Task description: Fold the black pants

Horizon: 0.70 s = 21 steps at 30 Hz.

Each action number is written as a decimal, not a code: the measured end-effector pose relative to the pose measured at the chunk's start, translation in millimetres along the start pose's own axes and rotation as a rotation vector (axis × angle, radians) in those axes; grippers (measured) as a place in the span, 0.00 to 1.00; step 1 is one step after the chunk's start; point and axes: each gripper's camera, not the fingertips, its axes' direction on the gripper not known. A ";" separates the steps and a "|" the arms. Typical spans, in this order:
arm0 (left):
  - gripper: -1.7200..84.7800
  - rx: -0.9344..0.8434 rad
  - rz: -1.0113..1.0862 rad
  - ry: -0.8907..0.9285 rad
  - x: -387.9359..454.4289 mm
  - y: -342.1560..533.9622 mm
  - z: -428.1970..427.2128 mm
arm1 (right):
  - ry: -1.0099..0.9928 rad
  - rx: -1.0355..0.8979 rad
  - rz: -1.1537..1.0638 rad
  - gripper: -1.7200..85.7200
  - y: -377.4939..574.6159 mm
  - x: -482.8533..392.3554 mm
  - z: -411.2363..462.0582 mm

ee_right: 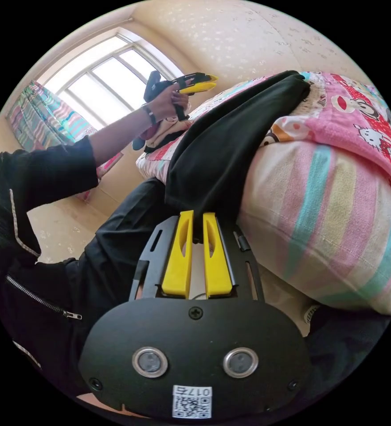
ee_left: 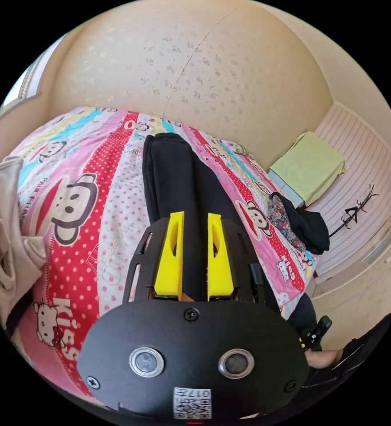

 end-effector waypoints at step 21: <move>0.03 -0.091 0.205 -0.252 16.2 -16.6 70.5 | -0.155 0.026 0.185 0.05 3.3 39.2 12.0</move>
